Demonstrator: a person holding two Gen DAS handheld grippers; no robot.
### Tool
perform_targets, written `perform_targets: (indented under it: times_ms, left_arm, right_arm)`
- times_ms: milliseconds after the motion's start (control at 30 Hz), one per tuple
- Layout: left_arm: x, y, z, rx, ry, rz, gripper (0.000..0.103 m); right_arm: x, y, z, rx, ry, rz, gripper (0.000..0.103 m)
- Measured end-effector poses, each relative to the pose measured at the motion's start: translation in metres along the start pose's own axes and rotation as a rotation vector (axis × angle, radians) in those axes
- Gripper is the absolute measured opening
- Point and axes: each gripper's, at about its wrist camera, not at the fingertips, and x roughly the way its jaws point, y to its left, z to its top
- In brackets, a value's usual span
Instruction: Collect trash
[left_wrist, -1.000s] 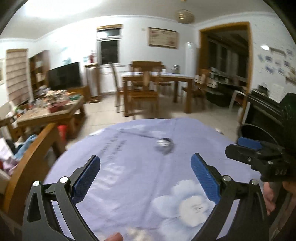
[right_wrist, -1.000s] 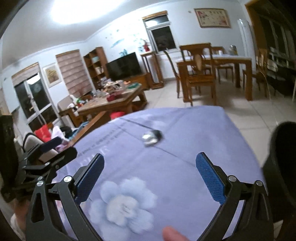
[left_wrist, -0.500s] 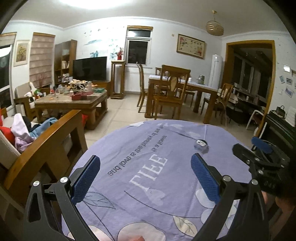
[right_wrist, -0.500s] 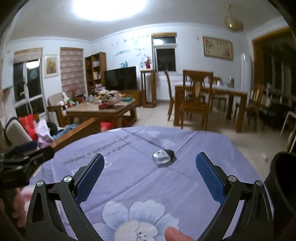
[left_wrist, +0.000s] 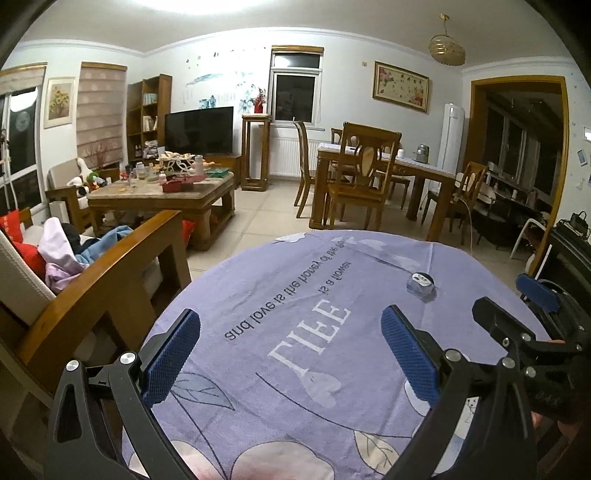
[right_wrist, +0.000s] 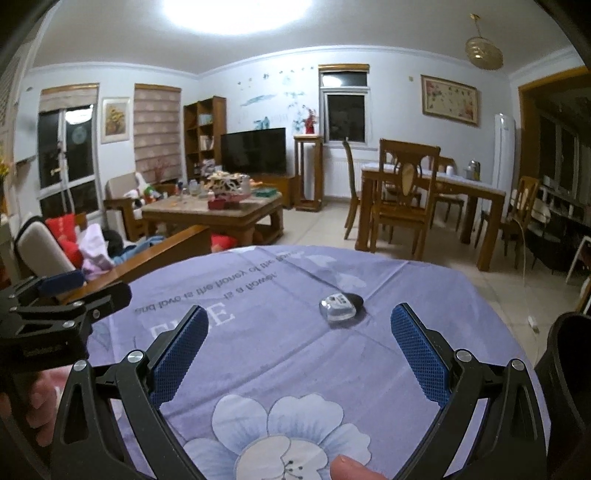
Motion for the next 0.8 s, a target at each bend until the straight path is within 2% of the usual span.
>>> perform_targets:
  times_ms: [400,800]
  left_arm:
    - [-0.008,-0.005,-0.003,0.009,-0.021,-0.019,0.098]
    - [-0.006,-0.005,-0.004,-0.002,-0.007,-0.003,0.098]
  right_arm:
    - [0.003,-0.003,-0.007,0.002,0.027,0.014,0.098]
    - [0.005,-0.006,-0.011,0.01,0.039,0.012,0.098]
